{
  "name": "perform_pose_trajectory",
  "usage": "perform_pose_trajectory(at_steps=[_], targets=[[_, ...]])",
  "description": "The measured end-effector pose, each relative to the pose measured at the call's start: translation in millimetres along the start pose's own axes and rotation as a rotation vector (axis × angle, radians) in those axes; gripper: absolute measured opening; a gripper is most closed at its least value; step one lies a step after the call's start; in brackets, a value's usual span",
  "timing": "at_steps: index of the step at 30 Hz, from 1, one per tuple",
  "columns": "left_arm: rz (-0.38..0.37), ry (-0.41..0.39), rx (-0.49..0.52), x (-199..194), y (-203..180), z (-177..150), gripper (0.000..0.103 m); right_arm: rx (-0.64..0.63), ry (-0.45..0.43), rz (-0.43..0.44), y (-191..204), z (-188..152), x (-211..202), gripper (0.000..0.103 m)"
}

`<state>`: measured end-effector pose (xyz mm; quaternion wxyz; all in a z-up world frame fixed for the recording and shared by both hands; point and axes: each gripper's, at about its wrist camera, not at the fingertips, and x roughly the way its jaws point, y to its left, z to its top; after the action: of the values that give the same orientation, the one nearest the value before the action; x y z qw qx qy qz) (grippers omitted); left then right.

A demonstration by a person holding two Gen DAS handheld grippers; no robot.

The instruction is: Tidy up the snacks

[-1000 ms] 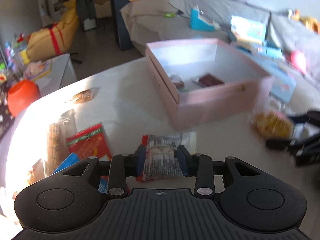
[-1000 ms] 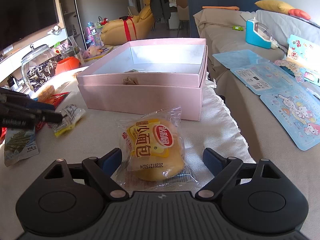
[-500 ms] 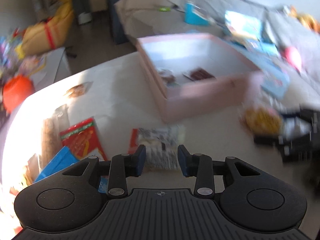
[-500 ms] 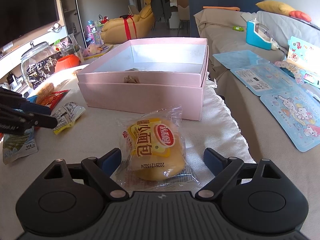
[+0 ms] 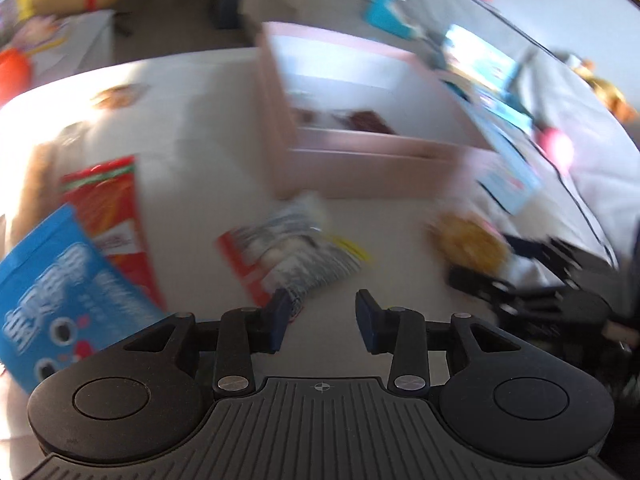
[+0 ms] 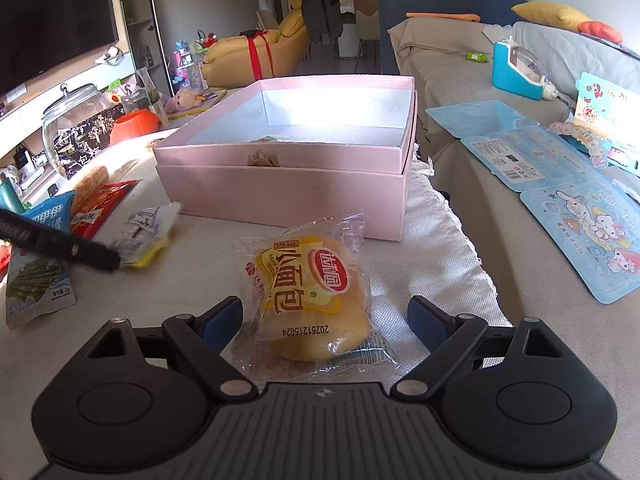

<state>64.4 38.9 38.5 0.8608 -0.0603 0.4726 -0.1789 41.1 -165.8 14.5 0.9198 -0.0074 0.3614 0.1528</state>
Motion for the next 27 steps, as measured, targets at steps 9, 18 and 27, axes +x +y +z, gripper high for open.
perform_pose_trajectory(at_steps=[9,18,27], targets=[[0.200,0.023,0.463,14.0,-52.6,-9.7,0.041,0.000,0.000,0.000,-0.1,-0.1,-0.2,0.090],[0.078,0.087,0.523,24.0,-60.5,-12.4,0.043,-0.001,0.000,0.000,0.0,-0.3,-0.3,0.091],[0.076,0.021,0.471,11.4,-52.6,-2.2,0.044,-0.001,0.000,0.001,-0.1,-0.3,-0.1,0.091]])
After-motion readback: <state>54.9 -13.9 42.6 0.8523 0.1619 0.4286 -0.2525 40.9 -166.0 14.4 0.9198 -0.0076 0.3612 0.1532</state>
